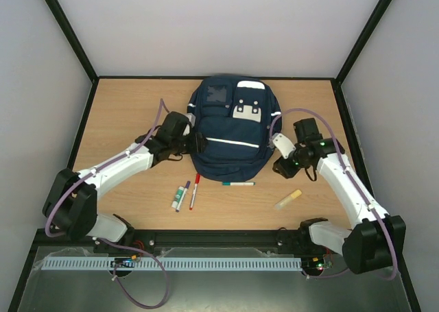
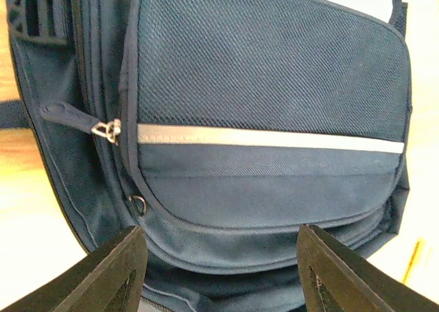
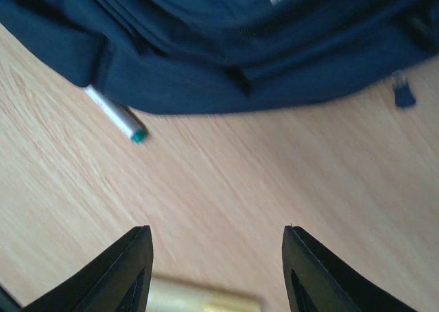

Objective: Pack the student bag
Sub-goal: Zip the student bag at the center of the board, then pick up the stationery from the center of the board.

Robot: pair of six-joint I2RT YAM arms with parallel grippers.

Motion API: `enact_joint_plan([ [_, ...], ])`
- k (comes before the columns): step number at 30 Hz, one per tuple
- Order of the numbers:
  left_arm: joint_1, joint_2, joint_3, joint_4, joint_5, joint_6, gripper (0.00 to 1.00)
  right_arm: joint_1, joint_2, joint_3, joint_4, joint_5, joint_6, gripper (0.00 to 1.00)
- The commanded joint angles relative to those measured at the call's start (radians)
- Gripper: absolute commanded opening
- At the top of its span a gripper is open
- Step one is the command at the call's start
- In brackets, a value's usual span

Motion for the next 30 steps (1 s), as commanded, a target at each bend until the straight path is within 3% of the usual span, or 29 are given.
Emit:
enact_joint_plan([
  [1, 0.002, 0.031, 0.059, -0.094, -0.087, 0.124, 0.62, 0.122, 0.039, 0.010, 0.147, 0.059, 0.085, 0.52],
  [3, 0.002, 0.035, 0.081, -0.126, -0.120, 0.158, 0.64, 0.173, 0.090, 0.038, 0.216, 0.105, 0.115, 0.52],
  [7, 0.004, -0.003, 0.123, -0.199, -0.237, 0.173, 0.78, 0.263, 0.196, 0.084, 0.335, 0.169, 0.132, 0.55],
  [11, 0.023, -0.062, 0.127, -0.214, -0.250, 0.217, 0.88, 0.350, 0.313, 0.100, 0.416, 0.234, 0.103, 0.58],
  [17, 0.084, -0.046, 0.136, -0.285, -0.219, 0.235, 0.89, 0.451, 0.408, 0.096, 0.491, 0.300, 0.069, 0.62],
  [24, 0.127, -0.084, 0.041, -0.293, -0.136, 0.184, 0.85, 0.493, 0.463, 0.102, 0.551, 0.388, 0.074, 0.61],
  [30, 0.129, -0.129, -0.045, -0.315, -0.112, 0.161, 0.85, 0.493, 0.440, 0.104, 0.639, 0.540, 0.070, 0.50],
])
